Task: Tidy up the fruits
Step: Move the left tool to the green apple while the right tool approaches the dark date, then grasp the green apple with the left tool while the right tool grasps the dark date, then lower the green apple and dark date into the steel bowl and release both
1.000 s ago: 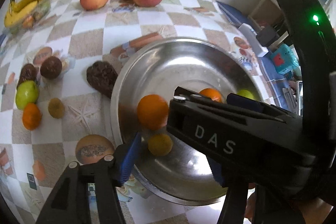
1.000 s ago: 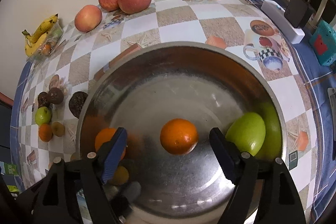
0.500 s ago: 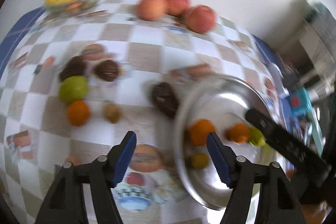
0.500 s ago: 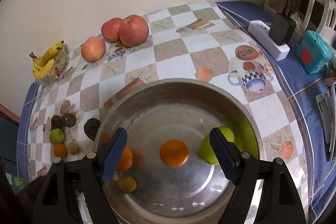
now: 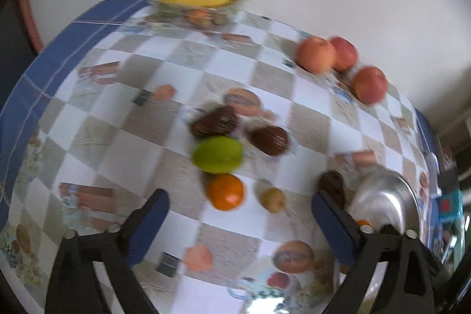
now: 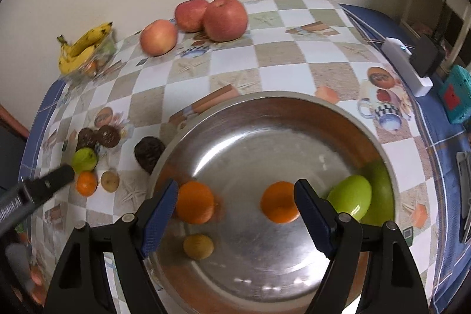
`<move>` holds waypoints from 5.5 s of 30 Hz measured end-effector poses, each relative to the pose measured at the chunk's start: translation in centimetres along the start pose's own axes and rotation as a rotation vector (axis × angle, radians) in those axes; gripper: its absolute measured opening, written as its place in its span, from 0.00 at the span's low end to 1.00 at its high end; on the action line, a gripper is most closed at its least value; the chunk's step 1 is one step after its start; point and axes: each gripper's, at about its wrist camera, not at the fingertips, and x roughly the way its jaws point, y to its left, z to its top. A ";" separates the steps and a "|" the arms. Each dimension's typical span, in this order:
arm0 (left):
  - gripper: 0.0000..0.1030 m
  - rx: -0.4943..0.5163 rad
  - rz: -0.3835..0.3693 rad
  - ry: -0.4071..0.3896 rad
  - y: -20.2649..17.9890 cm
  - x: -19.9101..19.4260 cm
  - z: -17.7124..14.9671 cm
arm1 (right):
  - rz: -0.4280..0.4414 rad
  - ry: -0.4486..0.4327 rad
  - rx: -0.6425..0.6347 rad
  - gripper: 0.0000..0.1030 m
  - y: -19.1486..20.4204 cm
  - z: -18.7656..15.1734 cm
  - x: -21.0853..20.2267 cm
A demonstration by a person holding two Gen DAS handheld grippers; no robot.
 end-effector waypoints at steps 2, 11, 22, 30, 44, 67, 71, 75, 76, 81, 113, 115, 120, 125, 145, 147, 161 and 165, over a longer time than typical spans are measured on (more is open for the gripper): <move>1.00 -0.041 0.034 -0.022 1.4 -0.1 0.3 | -0.001 -0.001 -0.003 0.82 0.3 -0.1 0.1; 1.00 -0.104 0.066 -0.038 4.1 0.2 1.0 | 0.020 -0.048 -0.001 0.99 1.2 0.0 -0.2; 1.00 0.018 0.157 -0.141 4.1 -0.6 2.7 | 0.046 -0.091 -0.059 0.99 4.1 0.0 -0.3; 1.00 0.023 0.160 -0.093 3.7 0.1 3.0 | 0.089 -0.070 -0.103 0.99 6.1 0.1 0.5; 1.00 -0.038 -0.050 -0.016 4.6 1.2 4.2 | 0.089 -0.107 -0.178 0.98 9.0 2.1 0.6; 0.56 -0.029 -0.095 0.139 3.0 6.4 3.5 | -0.090 0.013 -0.399 0.42 12.6 1.4 6.2; 0.54 -0.004 -0.091 0.132 2.8 6.1 3.5 | -0.122 0.003 -0.416 0.35 12.7 1.2 6.2; 0.54 -0.027 -0.099 0.136 3.3 6.2 3.7 | -0.112 -0.007 -0.405 0.34 12.4 1.2 6.0; 0.54 -0.030 -0.092 0.131 3.5 6.0 3.9 | -0.109 -0.010 -0.403 0.34 12.4 1.2 5.9; 0.53 -0.060 -0.117 0.103 4.2 4.5 4.4 | 0.012 -0.031 -0.336 0.34 12.2 1.7 4.1; 0.53 0.060 -0.155 0.021 -1.4 -1.4 2.3 | 0.106 -0.006 -0.064 0.34 4.9 2.3 -1.8; 0.53 0.095 -0.175 0.014 -3.0 -1.6 1.9 | 0.090 -0.005 -0.040 0.34 3.5 2.6 -1.8; 0.53 0.160 -0.225 0.025 -6.5 -1.6 0.6 | 0.075 -0.006 0.019 0.34 -0.2 3.1 -1.6; 0.53 0.252 -0.239 0.040 -10.4 -0.9 -1.2 | 0.049 0.004 0.072 0.34 -3.6 3.1 -1.0; 0.43 0.469 -0.208 0.021 -18.0 1.7 -3.2 | -0.023 0.020 0.113 0.35 -7.3 3.2 0.4; 0.43 0.473 -0.209 0.026 -18.2 2.0 -3.4 | -0.024 0.021 0.119 0.35 -7.6 3.2 0.5; 0.44 0.387 -0.191 0.070 -15.9 2.2 -2.8 | -0.041 0.026 0.155 0.36 -8.8 3.3 0.4; 0.44 0.356 -0.195 0.076 -15.3 1.7 -2.5 | -0.057 0.023 0.150 0.36 -8.8 3.4 0.0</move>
